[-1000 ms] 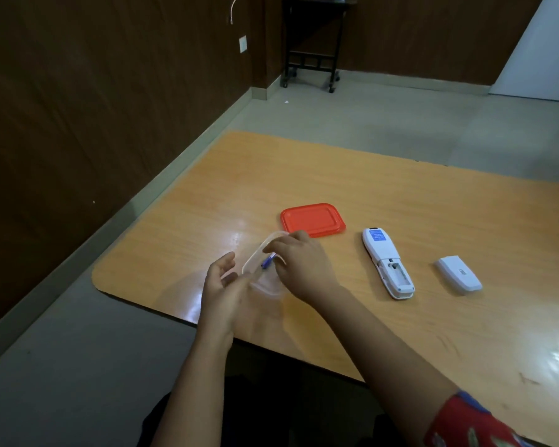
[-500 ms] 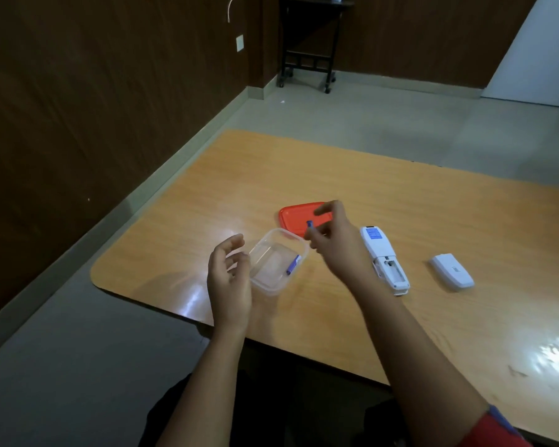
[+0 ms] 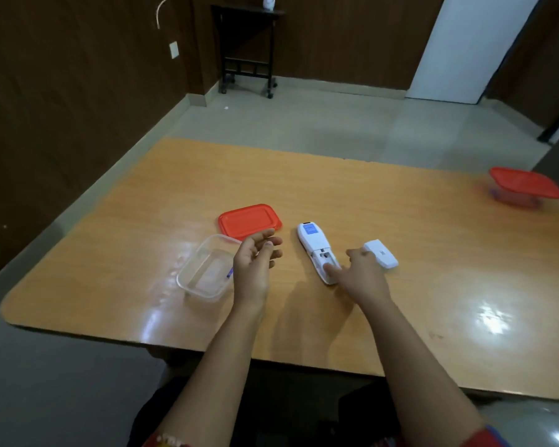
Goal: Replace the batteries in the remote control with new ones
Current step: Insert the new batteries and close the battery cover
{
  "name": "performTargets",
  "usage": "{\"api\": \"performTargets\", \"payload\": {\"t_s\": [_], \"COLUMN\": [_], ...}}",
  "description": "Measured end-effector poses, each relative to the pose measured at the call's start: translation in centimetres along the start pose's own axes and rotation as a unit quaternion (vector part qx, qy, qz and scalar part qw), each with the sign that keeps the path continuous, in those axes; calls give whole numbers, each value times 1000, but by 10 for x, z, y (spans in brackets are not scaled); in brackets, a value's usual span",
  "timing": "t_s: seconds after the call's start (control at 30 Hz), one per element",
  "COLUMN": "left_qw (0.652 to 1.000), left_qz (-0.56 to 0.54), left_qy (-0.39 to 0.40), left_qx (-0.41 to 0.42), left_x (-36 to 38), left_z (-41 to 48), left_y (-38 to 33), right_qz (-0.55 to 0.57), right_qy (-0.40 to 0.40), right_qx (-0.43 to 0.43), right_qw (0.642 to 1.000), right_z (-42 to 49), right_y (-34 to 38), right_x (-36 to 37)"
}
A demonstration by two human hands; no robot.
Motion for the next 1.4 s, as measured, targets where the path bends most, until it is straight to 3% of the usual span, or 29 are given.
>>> {"api": "performTargets", "payload": {"t_s": [0.2,0.37,0.5,0.7,0.77,0.83,0.9,1.0,1.07,1.13,1.23,1.4], "left_qw": [998,988,966,959,964,969,973,976,977,977,980,987], "left_qz": [12,-16,-98,-164,-172,-173,-165,-163,-165,-163,-154,-114], "left_qy": [-10,38,75,109,90,70,63,63,59,59,65,73], "left_qx": [-67,-151,-227,-203,-180,-161,-145,-133,-125,-120,-108,-87], "left_x": [8,24,38,50,44,35,27,21,18,17,17,21], "left_z": [9,5,-4,-22,-18,-13,-8,-6,-5,-4,-3,-2], "left_y": [27,46,53,33,30,25,21,17,15,13,10,8], "right_qz": [-4,125,183,188,269,408,565,774,844,871,892,895], "right_qy": [-19,-1,-25,-5,2,6,47,154,216,259,244,177], "right_qx": [-45,-39,-127,-163,-148,-104,-48,70,143,179,203,228], "right_qw": [999,991,974,969,952,907,823,610,469,376,322,340], "right_z": [5,-1,-37,-77,-72,-66,-61,-65,-71,-78,-79,-75], "right_y": [11,21,59,79,78,70,64,72,81,93,94,80], "right_x": [11,0,-22,-20,-28,-36,-33,-8,9,17,22,25]}}
Point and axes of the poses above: each hand's wrist, its own z-axis towards the middle knuckle, its own x-axis out of the palm, y = z × x, the point moved 10 cm from there along z, towards the middle knuckle, and after that the axes turned 3 degrees about -x, right-handed, at the moved point
